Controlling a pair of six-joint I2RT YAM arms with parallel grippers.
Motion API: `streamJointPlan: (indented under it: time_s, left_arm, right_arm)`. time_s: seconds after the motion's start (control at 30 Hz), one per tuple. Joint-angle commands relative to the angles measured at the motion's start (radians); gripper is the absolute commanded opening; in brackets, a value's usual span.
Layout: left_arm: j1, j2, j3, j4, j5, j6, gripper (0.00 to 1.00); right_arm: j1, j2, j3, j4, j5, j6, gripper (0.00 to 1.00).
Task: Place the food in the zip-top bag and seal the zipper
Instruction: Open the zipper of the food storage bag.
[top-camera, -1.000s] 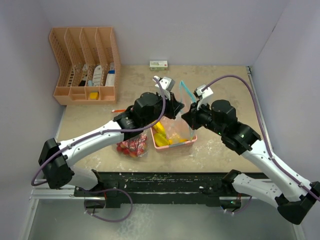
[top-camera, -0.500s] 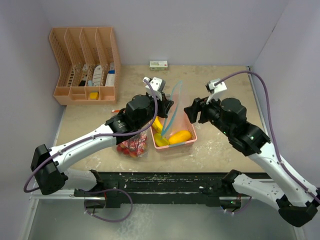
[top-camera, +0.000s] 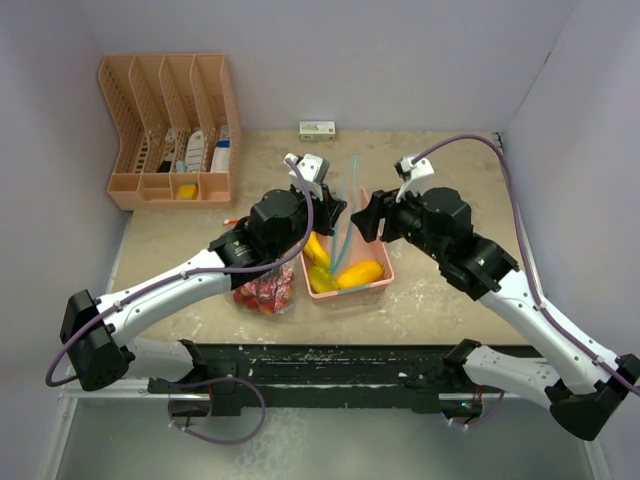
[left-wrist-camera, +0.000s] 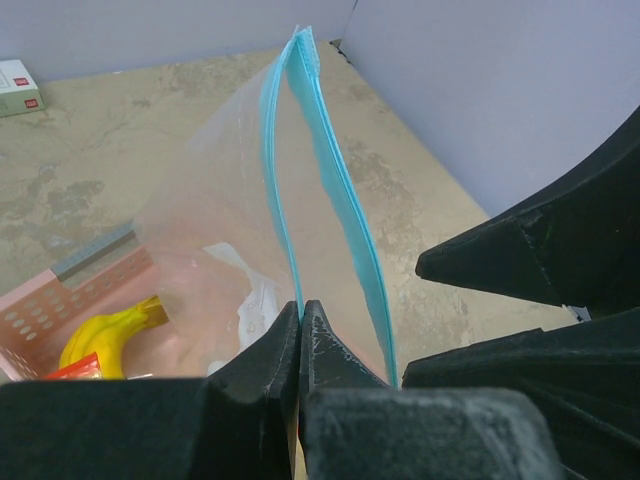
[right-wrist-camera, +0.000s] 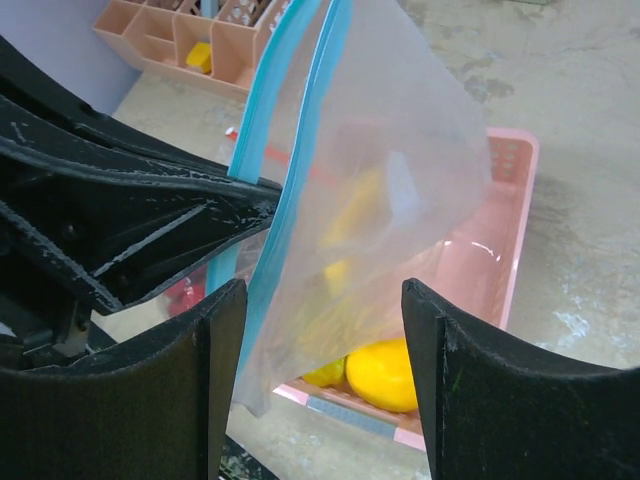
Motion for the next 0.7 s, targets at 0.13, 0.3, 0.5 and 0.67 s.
streamJointPlan:
  time_s: [0.13,0.3,0.5,0.67]
  left_arm:
    - [0.005,0.001,-0.005,0.07,0.0,0.022,0.0]
    - [0.004,0.005,-0.004,0.072,0.01,0.022,0.0]
    - [0.004,-0.002,-0.002,0.07,0.015,0.027,0.0]
    - [0.004,-0.04,0.0,0.023,-0.011,0.052,0.0]
  right_arm:
    - [0.002,-0.014,-0.028,0.102,-0.027,0.067,0.64]
    - [0.003,0.048,-0.01,0.118,-0.034,0.098,0.61]
    - [0.003,0.094,0.007,0.093,0.048,0.115,0.55]
    - [0.003,0.114,0.024,-0.021,0.22,0.136,0.07]
